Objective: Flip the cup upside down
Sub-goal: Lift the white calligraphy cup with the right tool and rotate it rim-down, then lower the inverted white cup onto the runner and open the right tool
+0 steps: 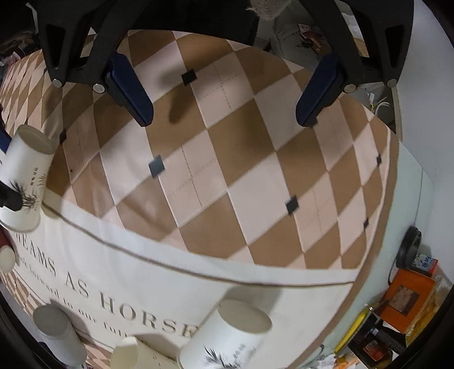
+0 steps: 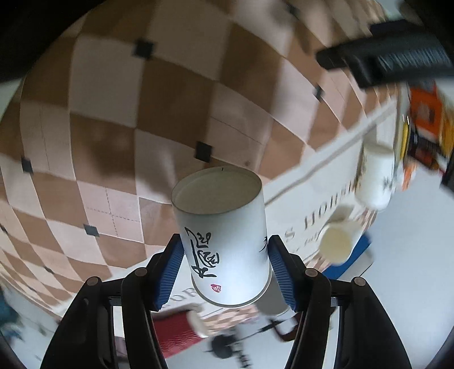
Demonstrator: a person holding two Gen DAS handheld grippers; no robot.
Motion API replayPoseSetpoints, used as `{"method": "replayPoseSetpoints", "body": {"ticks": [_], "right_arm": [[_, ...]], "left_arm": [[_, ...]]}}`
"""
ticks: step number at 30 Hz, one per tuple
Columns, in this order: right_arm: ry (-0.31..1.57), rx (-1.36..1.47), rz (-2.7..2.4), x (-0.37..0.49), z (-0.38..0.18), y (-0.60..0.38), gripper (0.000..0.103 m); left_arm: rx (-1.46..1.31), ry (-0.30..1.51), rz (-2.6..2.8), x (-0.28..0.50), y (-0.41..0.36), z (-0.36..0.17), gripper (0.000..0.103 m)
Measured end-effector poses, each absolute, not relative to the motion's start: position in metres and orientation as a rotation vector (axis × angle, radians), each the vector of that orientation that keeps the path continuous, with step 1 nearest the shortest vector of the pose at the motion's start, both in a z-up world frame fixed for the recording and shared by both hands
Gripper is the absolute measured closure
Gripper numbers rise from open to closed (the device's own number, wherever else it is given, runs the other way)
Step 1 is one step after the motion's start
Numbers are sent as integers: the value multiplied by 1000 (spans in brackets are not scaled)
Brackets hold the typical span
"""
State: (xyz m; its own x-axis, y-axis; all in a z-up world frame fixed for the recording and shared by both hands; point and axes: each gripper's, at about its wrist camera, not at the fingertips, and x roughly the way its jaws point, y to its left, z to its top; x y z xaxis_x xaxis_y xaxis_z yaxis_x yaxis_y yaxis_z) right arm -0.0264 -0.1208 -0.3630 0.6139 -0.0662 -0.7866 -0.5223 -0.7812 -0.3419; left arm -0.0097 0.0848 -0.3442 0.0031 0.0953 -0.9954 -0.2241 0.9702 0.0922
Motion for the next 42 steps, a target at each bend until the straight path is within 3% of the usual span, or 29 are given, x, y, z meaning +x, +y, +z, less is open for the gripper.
{"method": "replayPoseSetpoints", "body": {"ticks": [10, 22, 31, 37, 41, 42], "right_arm": [[1218, -1636, 840, 51, -335, -93, 40], [1906, -737, 441, 147, -356, -168, 40], [2073, -231, 199, 164, -380, -225, 40], [2036, -284, 192, 171, -375, -227, 32], [1946, -298, 205, 172, -366, -224, 31], [1933, -289, 203, 172, -364, -223, 36]], "left_arm": [[-78, 1511, 256, -4, 82, -329, 0], [-76, 1514, 229, 19, 59, -311, 0], [-53, 1521, 188, 21, 45, -311, 0], [-47, 1524, 157, 21, 35, -310, 0], [-60, 1516, 135, 27, 25, -309, 0], [-63, 1518, 127, 27, 28, -312, 0]]}}
